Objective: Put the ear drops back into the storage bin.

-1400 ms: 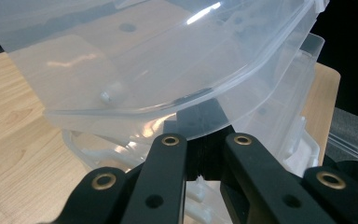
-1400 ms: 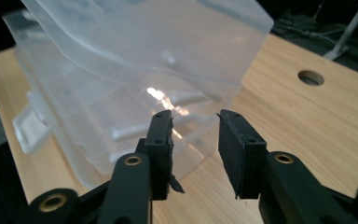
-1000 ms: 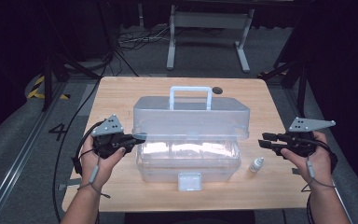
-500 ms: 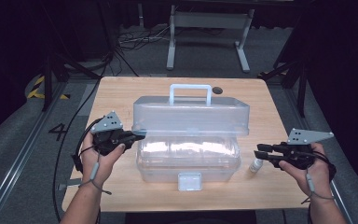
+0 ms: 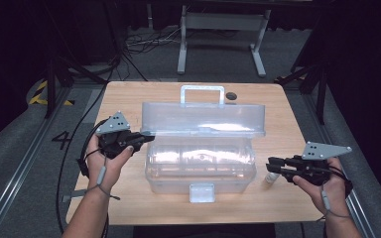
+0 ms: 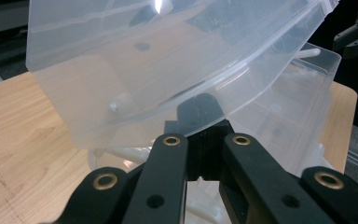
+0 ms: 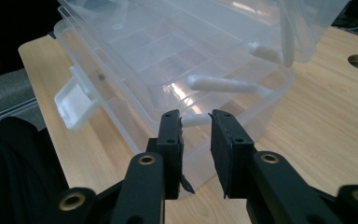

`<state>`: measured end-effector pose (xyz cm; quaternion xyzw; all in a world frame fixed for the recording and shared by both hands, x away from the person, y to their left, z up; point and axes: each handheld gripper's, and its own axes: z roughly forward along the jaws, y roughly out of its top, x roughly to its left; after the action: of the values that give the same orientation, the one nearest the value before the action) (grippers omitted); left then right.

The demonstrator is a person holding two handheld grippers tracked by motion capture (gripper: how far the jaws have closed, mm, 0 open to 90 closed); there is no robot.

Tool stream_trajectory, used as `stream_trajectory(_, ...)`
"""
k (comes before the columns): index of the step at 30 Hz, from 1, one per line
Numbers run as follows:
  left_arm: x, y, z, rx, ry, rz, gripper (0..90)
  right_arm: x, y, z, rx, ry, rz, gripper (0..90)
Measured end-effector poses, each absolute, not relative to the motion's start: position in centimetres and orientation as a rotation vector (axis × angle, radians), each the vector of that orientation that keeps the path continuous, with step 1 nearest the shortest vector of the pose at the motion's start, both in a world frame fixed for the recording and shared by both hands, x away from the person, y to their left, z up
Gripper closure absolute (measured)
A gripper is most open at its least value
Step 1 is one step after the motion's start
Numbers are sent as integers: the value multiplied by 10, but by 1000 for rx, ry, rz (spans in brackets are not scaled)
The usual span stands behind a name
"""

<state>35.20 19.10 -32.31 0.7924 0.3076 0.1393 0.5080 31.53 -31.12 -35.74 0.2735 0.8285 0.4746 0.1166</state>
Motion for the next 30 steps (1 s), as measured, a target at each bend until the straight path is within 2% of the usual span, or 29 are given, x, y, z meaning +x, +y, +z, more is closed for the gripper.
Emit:
stream_trajectory(5, 355, 190, -320, 1895, 750, 345, 895, 319, -309, -353, 789, 2383, 1465, 843)
stream_trajectory(11, 361, 190, -316, 1877, 760, 361, 895, 329, -303, -343, 765, 2353, 1492, 860)
stream_trajectory(17, 366, 189, -312, 1863, 762, 374, 893, 331, -297, -340, 751, 2344, 1495, 840)
stream_trajectory(23, 369, 189, -310, 1857, 764, 381, 893, 332, -301, -336, 785, 2248, 1513, 702)
stream_trajectory(24, 369, 189, -310, 1857, 765, 381, 892, 333, -301, -333, 787, 2194, 1525, 623)
stream_trajectory(30, 371, 186, -308, 1850, 782, 398, 889, 339, -300, -328, 800, 2117, 1537, 533)
